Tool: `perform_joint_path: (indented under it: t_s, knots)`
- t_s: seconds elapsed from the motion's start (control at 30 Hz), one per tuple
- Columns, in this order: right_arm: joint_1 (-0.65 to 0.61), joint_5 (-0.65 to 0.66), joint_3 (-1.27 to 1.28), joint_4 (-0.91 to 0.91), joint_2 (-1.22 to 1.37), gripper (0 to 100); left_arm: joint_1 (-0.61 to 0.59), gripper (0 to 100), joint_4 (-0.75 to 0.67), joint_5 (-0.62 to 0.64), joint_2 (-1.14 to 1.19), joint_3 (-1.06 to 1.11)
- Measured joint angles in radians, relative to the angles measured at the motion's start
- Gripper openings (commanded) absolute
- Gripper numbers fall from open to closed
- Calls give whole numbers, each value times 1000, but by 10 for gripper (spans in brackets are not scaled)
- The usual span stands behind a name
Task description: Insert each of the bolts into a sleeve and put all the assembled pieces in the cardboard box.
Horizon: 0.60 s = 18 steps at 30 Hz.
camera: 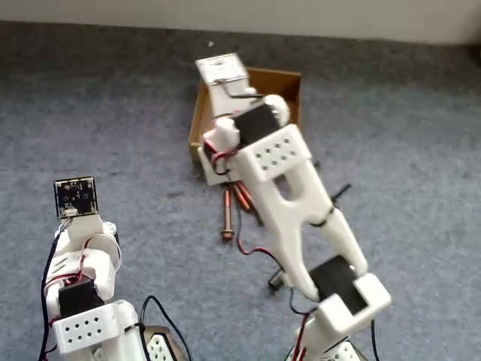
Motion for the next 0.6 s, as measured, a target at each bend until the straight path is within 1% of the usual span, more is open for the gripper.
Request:
perform_joint_path:
  t_s: [0.2, 0.3, 0.4, 0.53, 0.6]
  knots:
    - [141, 6, 233, -21, -232, 5, 0, 8, 0, 0, 0, 0]
    - [215, 26, 370, -87, -339, 5, 2, 8, 0, 0, 0, 0]
    - [273, 64, 520, -170, -437, 5, 41, 8, 0, 0, 0, 0]
    - [330, 78, 740, -287, -545, 5, 89, 9, 8, 0, 0, 0]
    - [370, 78, 841, -347, -589, 5, 98, 38, 15, 0, 0, -15]
